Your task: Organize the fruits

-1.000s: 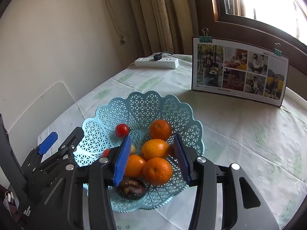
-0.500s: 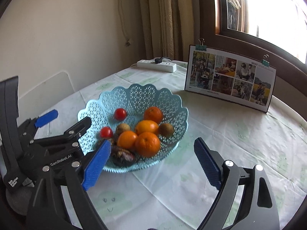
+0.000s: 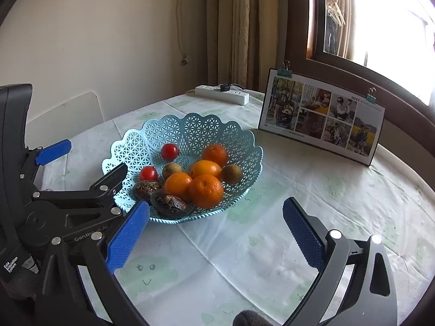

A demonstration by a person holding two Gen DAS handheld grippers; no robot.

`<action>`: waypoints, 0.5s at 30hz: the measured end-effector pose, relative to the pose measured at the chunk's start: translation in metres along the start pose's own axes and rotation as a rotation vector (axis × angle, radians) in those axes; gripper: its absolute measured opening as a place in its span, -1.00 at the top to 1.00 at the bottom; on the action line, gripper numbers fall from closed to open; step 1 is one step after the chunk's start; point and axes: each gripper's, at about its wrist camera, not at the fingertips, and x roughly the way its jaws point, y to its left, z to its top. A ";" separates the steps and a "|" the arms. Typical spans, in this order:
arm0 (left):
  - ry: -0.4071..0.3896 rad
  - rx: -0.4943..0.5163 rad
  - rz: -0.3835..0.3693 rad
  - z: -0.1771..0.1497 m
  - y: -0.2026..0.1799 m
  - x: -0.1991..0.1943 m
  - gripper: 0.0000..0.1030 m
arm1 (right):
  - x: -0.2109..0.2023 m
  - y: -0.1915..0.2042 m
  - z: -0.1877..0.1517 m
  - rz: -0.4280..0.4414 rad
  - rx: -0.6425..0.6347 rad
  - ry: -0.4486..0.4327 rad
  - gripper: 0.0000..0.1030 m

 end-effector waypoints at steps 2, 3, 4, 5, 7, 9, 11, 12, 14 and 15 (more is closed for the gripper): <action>-0.003 0.012 0.009 0.000 -0.001 -0.002 -0.95 | 0.001 -0.002 0.000 -0.012 0.006 0.000 -0.90; -0.003 0.017 0.013 0.000 -0.002 -0.002 -0.95 | 0.001 -0.002 0.000 -0.020 0.003 -0.001 -0.90; -0.004 0.021 0.016 0.000 -0.002 -0.002 -0.95 | 0.001 -0.002 0.000 -0.027 0.000 0.000 -0.90; -0.005 0.026 0.021 0.001 -0.002 -0.003 -0.95 | 0.002 -0.002 0.000 -0.029 -0.002 0.001 -0.90; -0.005 0.035 0.031 0.001 -0.003 -0.003 -0.95 | 0.003 -0.001 0.001 -0.041 -0.012 0.003 -0.90; -0.005 0.042 0.040 0.001 -0.003 -0.002 -0.95 | 0.003 0.000 0.001 -0.049 -0.021 0.003 -0.90; -0.003 0.043 0.046 0.001 -0.003 -0.002 -0.95 | 0.005 0.000 0.003 -0.056 -0.028 0.005 -0.90; -0.001 0.043 0.048 0.001 -0.004 -0.001 -0.95 | 0.005 0.000 0.003 -0.056 -0.028 0.007 -0.90; 0.000 0.044 0.050 0.001 -0.003 0.000 -0.95 | 0.008 -0.002 0.005 -0.046 -0.017 0.018 -0.90; 0.000 0.045 0.051 0.001 -0.003 0.000 -0.95 | 0.009 -0.002 0.005 -0.043 -0.013 0.020 -0.90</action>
